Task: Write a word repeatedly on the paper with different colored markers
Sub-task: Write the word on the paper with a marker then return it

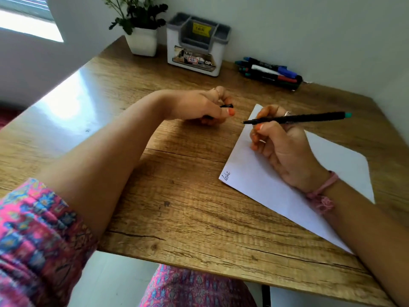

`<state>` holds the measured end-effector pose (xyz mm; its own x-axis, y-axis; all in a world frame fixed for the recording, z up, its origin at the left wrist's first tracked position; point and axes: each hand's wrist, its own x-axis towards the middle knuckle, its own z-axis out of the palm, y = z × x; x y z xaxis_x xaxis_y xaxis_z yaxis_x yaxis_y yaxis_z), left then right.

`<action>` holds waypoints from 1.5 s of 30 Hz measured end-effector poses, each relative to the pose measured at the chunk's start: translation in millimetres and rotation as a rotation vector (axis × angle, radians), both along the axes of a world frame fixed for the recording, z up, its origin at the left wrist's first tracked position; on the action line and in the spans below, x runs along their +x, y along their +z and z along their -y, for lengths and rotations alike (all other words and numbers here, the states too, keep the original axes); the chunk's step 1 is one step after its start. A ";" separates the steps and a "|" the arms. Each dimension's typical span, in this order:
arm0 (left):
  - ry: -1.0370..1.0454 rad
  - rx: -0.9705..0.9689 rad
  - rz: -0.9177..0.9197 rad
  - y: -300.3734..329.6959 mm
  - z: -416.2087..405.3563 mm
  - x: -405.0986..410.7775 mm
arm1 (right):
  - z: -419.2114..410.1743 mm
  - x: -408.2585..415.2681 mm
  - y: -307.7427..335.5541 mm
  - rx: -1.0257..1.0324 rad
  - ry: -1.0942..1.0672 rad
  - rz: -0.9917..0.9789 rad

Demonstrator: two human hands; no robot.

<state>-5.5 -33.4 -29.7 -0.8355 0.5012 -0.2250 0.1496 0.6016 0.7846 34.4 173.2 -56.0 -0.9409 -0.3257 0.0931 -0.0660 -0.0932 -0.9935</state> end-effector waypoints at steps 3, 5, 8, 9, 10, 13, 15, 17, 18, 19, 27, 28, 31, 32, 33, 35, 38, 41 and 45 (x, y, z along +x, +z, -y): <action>0.012 0.111 0.060 -1.4 2.4 0.5 | -1.6 0.1 2.7 -0.147 0.062 0.113; 0.025 0.195 0.084 -1.6 4.1 2.2 | -2.4 0.6 5.3 -0.232 0.115 0.173; 0.032 0.273 0.079 -3.1 6.9 2.4 | -2.4 0.1 7.6 -0.278 0.086 0.226; 0.030 0.285 0.080 -3.7 7.7 2.2 | -2.0 -0.1 7.6 -0.273 0.071 0.230; 0.025 0.289 0.081 -4.1 8.2 1.7 | -1.5 0.2 7.8 -0.262 0.060 0.226; 0.007 0.320 0.095 -5.8 8.8 0.3 | 0.0 2.0 8.7 -0.237 0.032 0.224; -0.008 0.328 0.103 -5.9 8.8 0.1 | 1.1 2.6 9.1 -0.221 0.025 0.226; -0.015 0.321 0.092 -5.9 8.7 -0.4 | 1.8 2.9 9.5 -0.205 0.016 0.219; -0.013 0.321 0.083 -6.0 8.9 -0.8 | 2.2 2.9 9.2 -0.201 0.013 0.215; -0.008 0.332 0.077 -6.3 9.1 -1.2 | 2.6 3.4 8.8 -0.198 0.012 0.208; 0.015 0.412 0.082 -8.2 2.9 -0.7 | 2.0 10.0 4.1 0.025 -0.088 -0.055; 0.035 0.418 0.075 -8.3 3.0 -1.0 | 0.8 10.0 3.9 0.044 -0.122 -0.092; 0.072 0.426 0.034 -7.5 4.6 -0.8 | 0.0 10.5 3.2 0.045 -0.163 -0.135; 0.072 0.418 0.012 -7.3 4.6 -0.3 | 0.4 11.0 3.2 0.046 -0.163 -0.136; 0.074 0.409 -0.011 -7.3 4.3 0.2 | 1.1 11.1 2.9 0.045 -0.162 -0.133; 0.088 0.404 -0.057 -7.6 2.7 1.9 | 1.6 11.4 2.8 0.033 -0.168 -0.123; 0.105 0.409 -0.103 -5.2 -0.1 4.6 | 0.8 11.9 3.5 0.021 -0.175 -0.120; 0.087 0.386 -0.145 -1.9 -1.5 6.3 | 0.1 11.4 3.5 0.006 -0.163 -0.125; 0.084 0.428 -0.171 0.5 -2.9 9.1 | -1.2 9.1 5.0 -0.044 -0.153 -0.091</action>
